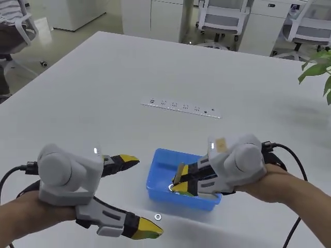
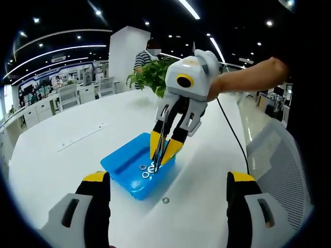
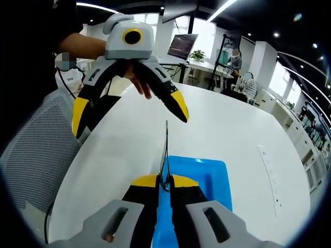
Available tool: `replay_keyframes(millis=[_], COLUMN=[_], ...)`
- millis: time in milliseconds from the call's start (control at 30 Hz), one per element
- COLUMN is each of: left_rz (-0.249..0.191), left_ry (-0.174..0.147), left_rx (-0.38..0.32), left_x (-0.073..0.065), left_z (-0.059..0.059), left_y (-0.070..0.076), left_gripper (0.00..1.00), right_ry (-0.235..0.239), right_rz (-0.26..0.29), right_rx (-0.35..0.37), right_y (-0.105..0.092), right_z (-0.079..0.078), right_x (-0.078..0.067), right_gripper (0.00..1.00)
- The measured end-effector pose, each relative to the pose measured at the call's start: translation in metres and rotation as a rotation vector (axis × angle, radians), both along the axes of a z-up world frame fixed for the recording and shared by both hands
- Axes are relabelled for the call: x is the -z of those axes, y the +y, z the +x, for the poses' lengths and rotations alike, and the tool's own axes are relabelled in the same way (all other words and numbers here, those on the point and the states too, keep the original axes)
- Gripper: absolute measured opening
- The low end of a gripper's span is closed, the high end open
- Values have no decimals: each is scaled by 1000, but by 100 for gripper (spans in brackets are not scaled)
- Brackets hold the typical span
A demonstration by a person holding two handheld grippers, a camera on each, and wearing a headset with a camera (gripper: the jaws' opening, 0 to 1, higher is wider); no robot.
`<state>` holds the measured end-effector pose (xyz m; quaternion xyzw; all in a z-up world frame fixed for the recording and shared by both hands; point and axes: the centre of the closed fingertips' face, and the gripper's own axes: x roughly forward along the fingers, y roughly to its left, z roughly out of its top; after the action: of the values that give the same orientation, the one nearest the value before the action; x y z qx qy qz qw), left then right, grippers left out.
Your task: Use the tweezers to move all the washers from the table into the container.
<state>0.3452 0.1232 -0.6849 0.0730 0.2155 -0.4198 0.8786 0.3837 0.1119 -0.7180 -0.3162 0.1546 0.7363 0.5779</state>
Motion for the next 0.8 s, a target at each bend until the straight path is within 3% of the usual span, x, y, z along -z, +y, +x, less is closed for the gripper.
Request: replay_keyframes(millis=[467, 800], left_rz=[-2, -4], left_ry=[-2, -8], left_rx=[-2, -3], left_x=[-3, -5], left_z=[8, 16], left_y=[1, 2], left_gripper=[98, 96], right_ry=[8, 11], right_rz=[11, 1], right_rx=[12, 17], right_y=[10, 16], right_z=[11, 19], right_x=[4, 15], right_gripper=[9, 9])
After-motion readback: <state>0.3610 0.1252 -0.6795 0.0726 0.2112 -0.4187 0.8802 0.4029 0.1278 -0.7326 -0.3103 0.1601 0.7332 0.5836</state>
